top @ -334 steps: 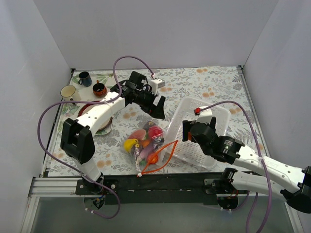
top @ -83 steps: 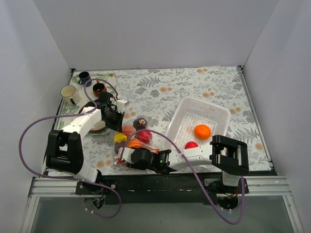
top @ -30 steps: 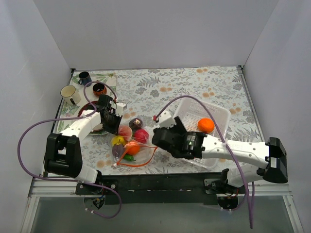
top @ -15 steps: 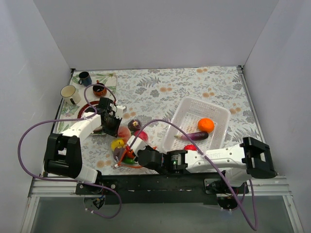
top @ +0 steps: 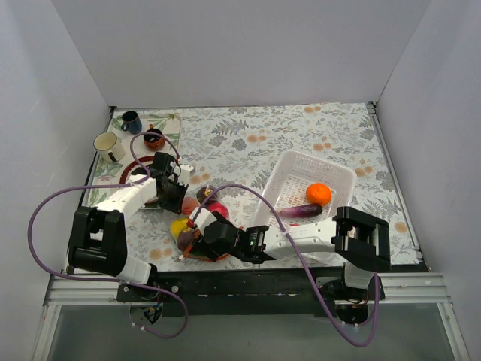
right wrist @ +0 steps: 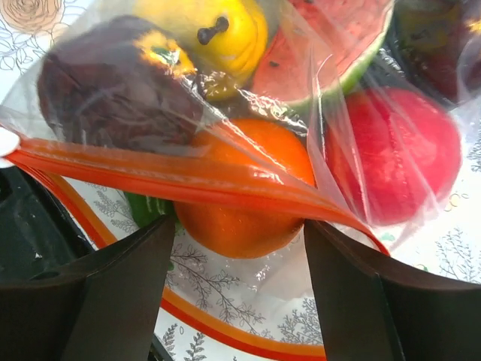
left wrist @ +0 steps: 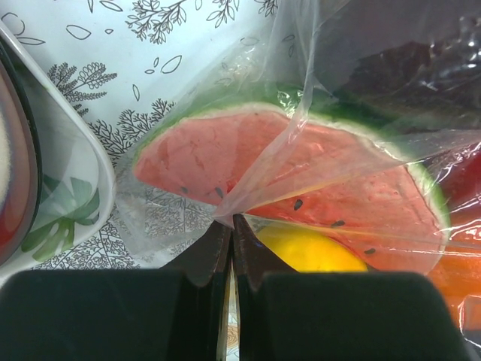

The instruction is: Open the zip-top bag and remove the fake food

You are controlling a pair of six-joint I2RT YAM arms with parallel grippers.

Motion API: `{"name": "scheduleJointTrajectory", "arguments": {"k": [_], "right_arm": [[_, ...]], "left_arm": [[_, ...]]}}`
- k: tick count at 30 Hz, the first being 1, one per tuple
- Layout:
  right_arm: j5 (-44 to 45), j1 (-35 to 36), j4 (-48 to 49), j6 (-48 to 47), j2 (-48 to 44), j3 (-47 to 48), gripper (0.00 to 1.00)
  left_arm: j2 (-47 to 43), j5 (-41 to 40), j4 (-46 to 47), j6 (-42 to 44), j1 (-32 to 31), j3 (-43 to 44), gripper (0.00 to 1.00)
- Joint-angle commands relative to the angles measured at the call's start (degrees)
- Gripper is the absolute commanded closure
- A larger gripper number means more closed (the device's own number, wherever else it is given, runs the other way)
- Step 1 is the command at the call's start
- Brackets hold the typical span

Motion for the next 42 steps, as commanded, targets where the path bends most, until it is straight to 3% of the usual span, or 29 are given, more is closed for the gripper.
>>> {"name": "scheduleJointTrajectory", "arguments": {"k": [1,16,23,24,28,32,35,36,39,42], "right_arm": [[-2.2,-1.0,3.8,0.7,1.9,1.2,0.22],[-3.2,-1.6,2.1,-1.4,10.0,7.6,0.22],[-0.9,-1.6,4.8,-2.9,9.8,7.0,0.13],[-1.2,-1.6,5.0,-2.9,9.8,7.2,0.08],[-1.8,-1.6,4.3,-3.4,10.4,8.1,0.08],[-3.8,-1.6,4.3,-3.9,9.2,7.3,0.22],[-4.0,-1.6,3.6,-3.3,5.9,5.5,0.4],[-4.2,-1.5,3.3,-2.5,4.7,3.4,0.5],[-4.6,-1.2,3.0,-1.5,-1.6,-0.8,0.65],[-4.3,0.0,1.2,-0.9,-8.4,-3.5,0.7]], "left_arm": [[-1.0,1.2,-1.4,-0.8,-0.2,1.1,1.0],[-1.8,1.9,-3.6,-1.2,-4.6,1.1,1.0],[-0.9,1.5,-3.3,-0.9,-5.2,-0.2,1.0],[-0.8,1.5,-3.3,-0.8,-5.2,-0.2,1.0],[-0.6,1.3,-3.2,-0.9,-6.0,-0.2,1.0],[-0.5,0.5,-2.8,-1.2,-6.2,-0.3,1.0],[-0.8,-2.0,-1.4,-1.1,-6.2,-0.4,1.0],[-0.7,-3.9,-1.1,-0.9,-6.1,-0.6,1.0],[-0.2,-8.0,0.9,-0.5,-6.1,-1.2,1.0],[1.0,-10.3,2.7,-0.2,-6.0,-1.6,1.0]]}}
